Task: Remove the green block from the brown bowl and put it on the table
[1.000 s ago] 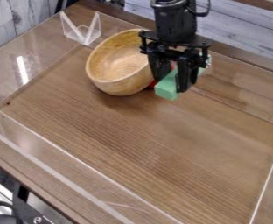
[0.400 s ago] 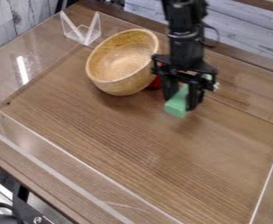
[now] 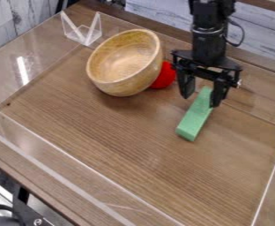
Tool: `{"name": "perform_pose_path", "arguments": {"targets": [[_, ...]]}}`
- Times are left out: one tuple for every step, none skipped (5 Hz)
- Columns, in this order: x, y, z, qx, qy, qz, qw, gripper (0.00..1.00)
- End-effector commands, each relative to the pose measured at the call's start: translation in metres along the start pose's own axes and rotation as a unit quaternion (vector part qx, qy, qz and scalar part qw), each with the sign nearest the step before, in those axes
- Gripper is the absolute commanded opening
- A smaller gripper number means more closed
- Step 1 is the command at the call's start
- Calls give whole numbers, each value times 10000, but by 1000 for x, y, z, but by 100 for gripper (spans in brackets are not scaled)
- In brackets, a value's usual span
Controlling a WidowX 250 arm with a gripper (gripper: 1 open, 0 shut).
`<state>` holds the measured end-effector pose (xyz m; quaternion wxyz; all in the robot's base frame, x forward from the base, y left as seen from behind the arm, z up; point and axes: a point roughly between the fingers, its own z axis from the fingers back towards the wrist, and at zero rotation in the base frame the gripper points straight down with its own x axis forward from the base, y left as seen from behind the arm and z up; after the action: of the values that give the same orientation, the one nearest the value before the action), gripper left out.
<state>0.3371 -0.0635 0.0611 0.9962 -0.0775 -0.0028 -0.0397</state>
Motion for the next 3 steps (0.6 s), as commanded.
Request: {"name": "perform_pose_path", "arguments": {"targets": [[5,-7,8,31,-230,-357,9991,100],[1,-7,-2,73,-161,-651,9977,100],[2,-8,-1,181,-226,-399,9988,100]]}}
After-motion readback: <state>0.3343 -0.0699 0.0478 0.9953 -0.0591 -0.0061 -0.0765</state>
